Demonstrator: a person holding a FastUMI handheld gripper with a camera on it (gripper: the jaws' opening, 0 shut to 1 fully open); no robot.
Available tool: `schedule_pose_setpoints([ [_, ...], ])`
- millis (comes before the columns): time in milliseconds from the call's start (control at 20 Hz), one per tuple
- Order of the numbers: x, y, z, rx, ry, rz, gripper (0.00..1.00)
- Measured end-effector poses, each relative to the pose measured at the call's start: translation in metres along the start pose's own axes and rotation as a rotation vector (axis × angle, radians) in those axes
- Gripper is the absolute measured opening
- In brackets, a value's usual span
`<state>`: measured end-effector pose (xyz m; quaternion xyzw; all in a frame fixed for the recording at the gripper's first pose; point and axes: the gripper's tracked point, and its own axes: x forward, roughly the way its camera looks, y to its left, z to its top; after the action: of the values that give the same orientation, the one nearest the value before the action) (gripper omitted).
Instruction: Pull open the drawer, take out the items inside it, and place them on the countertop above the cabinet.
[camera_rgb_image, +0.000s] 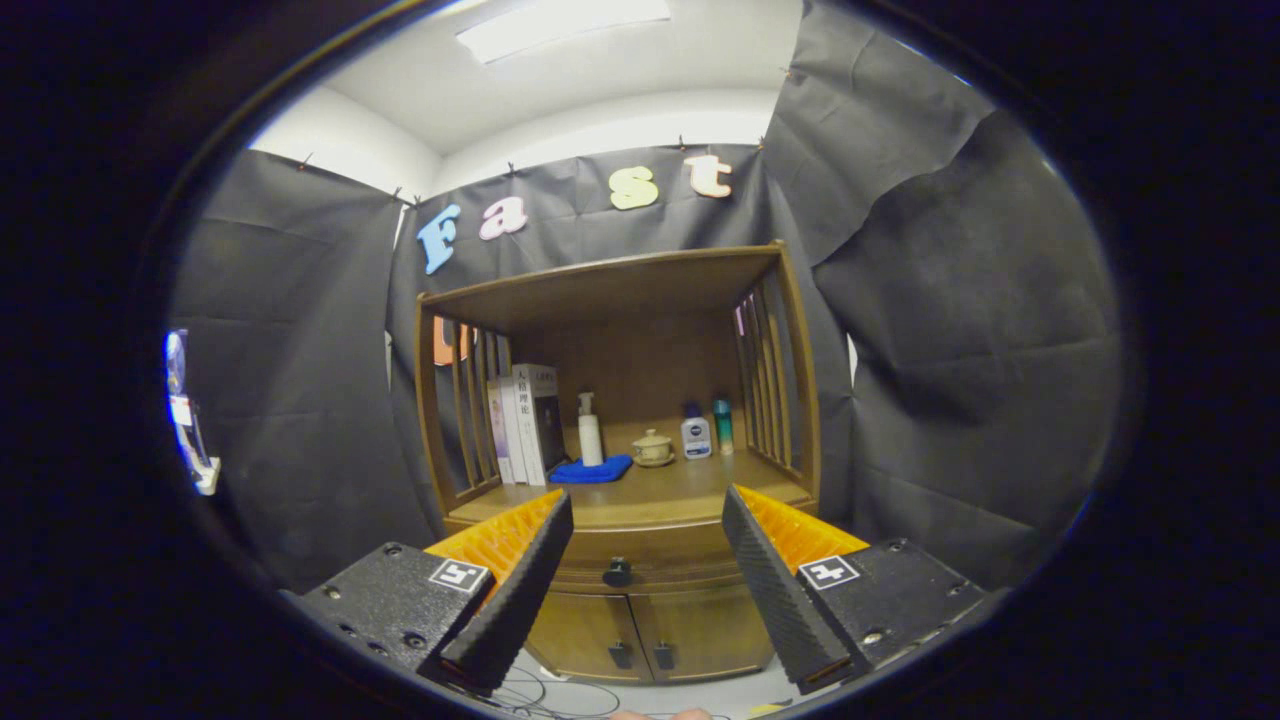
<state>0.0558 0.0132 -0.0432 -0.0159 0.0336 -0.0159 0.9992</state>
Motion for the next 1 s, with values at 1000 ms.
schedule_pose_setpoints([
  [1000,0.194,0.011,-0.215,0.000,0.276,-0.056,0.80],
])
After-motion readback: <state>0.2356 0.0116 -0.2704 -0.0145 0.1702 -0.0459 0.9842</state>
